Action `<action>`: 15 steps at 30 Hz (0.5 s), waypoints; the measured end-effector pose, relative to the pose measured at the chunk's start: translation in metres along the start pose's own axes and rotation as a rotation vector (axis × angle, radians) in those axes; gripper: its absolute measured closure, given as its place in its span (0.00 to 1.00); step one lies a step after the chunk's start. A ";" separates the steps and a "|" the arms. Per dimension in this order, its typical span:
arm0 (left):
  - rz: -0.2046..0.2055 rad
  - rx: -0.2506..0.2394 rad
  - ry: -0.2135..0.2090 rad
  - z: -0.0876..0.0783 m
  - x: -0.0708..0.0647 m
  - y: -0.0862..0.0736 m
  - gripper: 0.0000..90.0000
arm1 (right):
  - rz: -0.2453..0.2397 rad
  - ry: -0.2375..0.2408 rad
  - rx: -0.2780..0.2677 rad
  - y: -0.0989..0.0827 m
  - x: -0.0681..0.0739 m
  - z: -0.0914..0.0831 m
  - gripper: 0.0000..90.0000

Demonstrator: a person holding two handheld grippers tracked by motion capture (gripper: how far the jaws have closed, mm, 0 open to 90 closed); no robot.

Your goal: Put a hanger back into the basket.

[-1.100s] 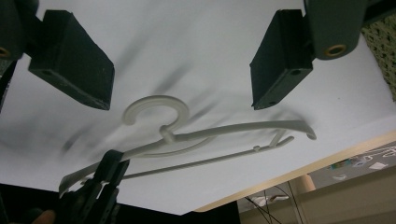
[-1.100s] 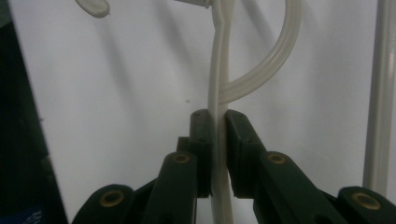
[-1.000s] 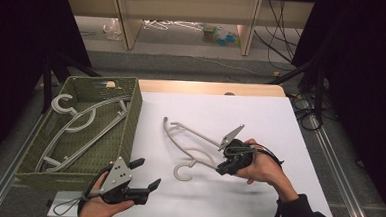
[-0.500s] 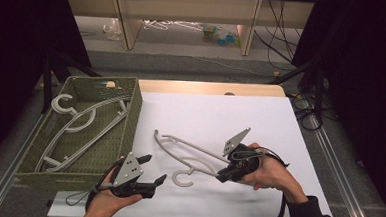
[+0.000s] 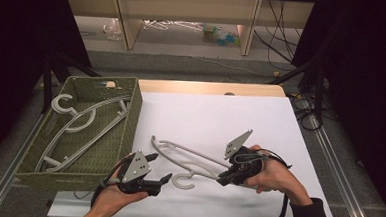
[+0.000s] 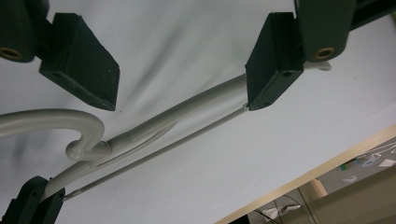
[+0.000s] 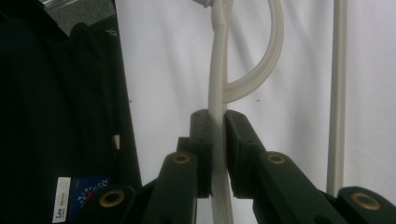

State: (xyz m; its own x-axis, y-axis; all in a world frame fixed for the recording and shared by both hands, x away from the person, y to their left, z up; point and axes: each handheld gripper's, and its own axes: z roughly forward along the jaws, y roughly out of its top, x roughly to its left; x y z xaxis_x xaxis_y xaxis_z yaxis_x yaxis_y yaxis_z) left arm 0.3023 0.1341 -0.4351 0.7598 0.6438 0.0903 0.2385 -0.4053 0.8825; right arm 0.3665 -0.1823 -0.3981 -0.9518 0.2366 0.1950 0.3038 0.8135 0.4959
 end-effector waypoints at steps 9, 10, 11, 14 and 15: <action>0.035 0.014 -0.045 0.012 -0.002 0.005 0.30 | -0.022 0.022 -0.016 0.002 0.004 -0.002 0.92; 0.055 0.027 -0.047 0.015 -0.003 0.006 0.31 | -0.024 0.032 -0.013 0.002 0.005 -0.002 0.92; 0.064 0.034 -0.047 0.017 -0.003 0.006 0.31 | -0.026 0.029 -0.012 0.002 0.005 -0.003 0.92; 0.076 0.044 -0.061 0.022 -0.002 0.007 0.36 | -0.032 0.038 -0.009 0.002 0.006 -0.003 0.92; 0.091 0.053 -0.061 0.024 -0.001 0.007 0.36 | -0.032 0.038 -0.009 0.002 0.006 -0.003 0.92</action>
State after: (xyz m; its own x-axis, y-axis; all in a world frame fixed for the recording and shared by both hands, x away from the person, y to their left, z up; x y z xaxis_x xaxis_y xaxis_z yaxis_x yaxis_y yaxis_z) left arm 0.3178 0.1147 -0.4397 0.8146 0.5631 0.1391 0.1978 -0.4952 0.8460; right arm 0.3617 -0.1810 -0.3932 -0.9588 0.1902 0.2110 0.2740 0.8153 0.5101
